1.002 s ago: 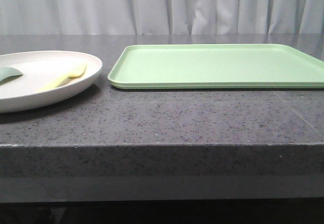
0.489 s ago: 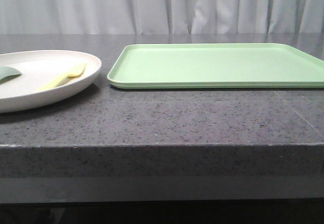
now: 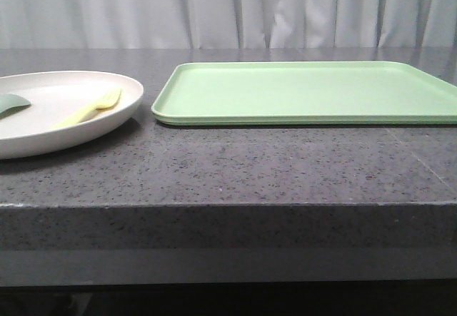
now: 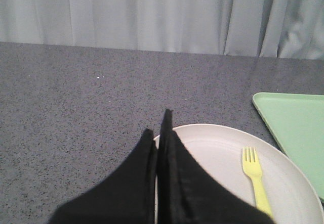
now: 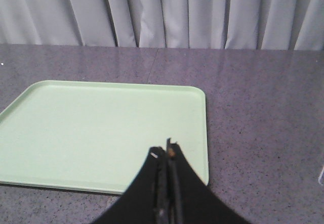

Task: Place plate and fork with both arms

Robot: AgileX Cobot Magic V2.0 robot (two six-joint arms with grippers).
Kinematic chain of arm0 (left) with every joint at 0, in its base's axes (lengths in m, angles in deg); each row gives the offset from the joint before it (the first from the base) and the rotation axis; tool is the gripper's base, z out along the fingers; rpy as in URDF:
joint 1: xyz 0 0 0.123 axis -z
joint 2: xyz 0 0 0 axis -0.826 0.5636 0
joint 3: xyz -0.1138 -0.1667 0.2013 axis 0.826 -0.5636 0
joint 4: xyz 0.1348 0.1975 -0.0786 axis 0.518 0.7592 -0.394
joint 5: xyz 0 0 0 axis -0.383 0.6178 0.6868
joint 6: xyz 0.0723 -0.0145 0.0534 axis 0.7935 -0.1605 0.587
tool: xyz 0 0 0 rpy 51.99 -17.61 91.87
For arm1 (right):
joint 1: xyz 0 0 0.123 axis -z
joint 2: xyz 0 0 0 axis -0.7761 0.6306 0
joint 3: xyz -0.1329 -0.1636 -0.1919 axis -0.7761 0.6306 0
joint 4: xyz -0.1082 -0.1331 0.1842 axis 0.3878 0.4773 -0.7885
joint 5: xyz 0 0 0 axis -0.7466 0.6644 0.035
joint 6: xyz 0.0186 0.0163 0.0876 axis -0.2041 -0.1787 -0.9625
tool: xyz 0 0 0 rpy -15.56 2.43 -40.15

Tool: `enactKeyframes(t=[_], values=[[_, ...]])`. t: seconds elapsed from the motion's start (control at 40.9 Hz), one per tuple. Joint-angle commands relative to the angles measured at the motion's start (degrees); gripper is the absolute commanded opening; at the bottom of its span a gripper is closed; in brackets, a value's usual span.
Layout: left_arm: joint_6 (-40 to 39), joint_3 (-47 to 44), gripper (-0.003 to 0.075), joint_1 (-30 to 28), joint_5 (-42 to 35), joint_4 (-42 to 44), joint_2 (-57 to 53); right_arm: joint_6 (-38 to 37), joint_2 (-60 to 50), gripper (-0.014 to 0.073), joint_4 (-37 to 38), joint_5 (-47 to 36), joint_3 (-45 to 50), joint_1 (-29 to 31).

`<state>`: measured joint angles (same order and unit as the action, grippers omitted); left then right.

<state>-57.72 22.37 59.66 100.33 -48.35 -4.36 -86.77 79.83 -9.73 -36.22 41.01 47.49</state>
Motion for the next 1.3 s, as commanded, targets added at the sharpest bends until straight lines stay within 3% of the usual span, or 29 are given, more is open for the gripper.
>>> enactKeyframes(t=[0.0,0.098,0.171,0.367,0.44,0.513,0.758,1.271], values=[[-0.2,2.5,-0.0018,0.0,-4.9,0.0,1.9,0.2,1.7,-0.0065,0.3,-4.1,-2.2,-0.1],[-0.2,2.5,-0.0003,0.0,-5.6,0.0,2.4,0.2,1.7,-0.0027,0.3,-4.5,-2.2,-0.1],[-0.2,2.5,0.0076,0.0,-5.7,0.0,2.4,0.2,1.7,0.0062,0.3,-4.7,-2.2,-0.1],[-0.2,2.5,0.0568,0.0,-5.7,0.0,2.4,0.2,1.7,0.0491,0.3,-4.6,-2.2,-0.1],[-0.2,2.5,0.0659,0.0,-5.7,0.0,2.4,0.2,1.7,0.0612,0.3,-4.6,-2.2,-0.1],[-0.2,2.5,0.0661,0.0,-5.7,0.0,2.4,0.2,1.7,0.0664,0.3,-4.6,-2.2,-0.1],[-0.2,5.3,0.0630,0.0,-3.5,0.5,4.7,0.2,1.7,0.0654,0.3,-4.6,-2.2,-0.1],[-4.0,38.2,0.0629,-1.6,41.4,6.0,36.7,0.2,1.7,0.0654,0.3,-4.2,-2.2,-0.1]])
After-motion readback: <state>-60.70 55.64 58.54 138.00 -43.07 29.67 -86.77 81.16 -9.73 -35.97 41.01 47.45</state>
